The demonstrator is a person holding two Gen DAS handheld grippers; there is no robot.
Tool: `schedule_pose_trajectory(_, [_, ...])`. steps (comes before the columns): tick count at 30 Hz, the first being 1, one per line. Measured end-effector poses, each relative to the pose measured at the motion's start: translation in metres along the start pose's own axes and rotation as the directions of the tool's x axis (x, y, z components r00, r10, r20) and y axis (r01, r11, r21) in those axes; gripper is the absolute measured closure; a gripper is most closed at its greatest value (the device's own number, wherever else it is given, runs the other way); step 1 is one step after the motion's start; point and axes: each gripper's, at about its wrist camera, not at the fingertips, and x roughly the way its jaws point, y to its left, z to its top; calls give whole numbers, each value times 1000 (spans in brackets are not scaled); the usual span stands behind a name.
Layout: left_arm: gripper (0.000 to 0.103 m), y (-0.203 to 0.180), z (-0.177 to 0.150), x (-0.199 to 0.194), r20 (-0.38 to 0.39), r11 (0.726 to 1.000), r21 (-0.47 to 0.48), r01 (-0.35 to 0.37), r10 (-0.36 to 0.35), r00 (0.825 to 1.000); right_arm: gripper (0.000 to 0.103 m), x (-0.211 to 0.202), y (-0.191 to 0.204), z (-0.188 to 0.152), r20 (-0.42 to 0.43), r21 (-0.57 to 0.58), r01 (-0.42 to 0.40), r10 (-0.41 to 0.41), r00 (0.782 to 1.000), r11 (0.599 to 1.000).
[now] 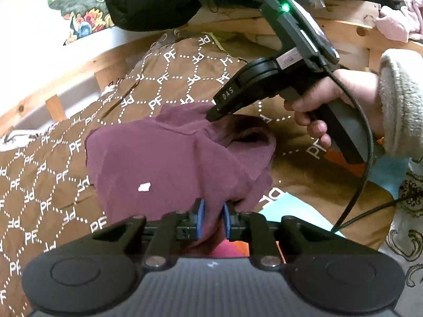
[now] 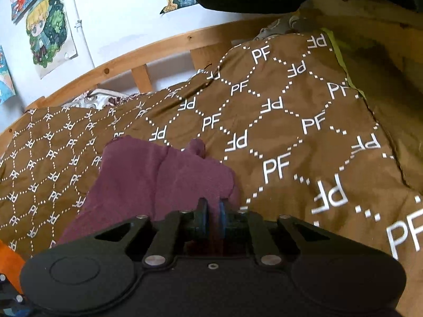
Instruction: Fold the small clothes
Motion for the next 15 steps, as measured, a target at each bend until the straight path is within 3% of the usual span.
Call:
schedule_pose_trajectory(2, [83,-2,-5,0,3,1000,-6,-8,8,1000,79,-3,4,-3,-4,-16,13,-13,1000,1000])
schedule_pose_trajectory(4, [79,-4,-9,-3,14,1000,-16,-13,13,1000,64,-8,9,-7,4,-33,28,-27,1000,999])
schedule_pose_trajectory(8, [58,-3,-9,-10,9,998,-65,7,-7,1000,42,-25,17,-20,24,-74,71,-69,997,995])
schedule_pose_trajectory(10, [49,-2,-7,-17,-7,996,-89,-2,2,1000,25,-33,21,-30,32,-122,98,-95,995,988])
schedule_pose_trajectory(13, [28,-1,-5,-28,-26,992,-120,-31,28,999,19,-42,25,-47,51,-224,159,-151,987,962])
schedule_pose_trajectory(15, [23,2,-5,-34,-48,986,-152,-66,60,997,14,-48,26,-57,69,-257,206,-195,978,944])
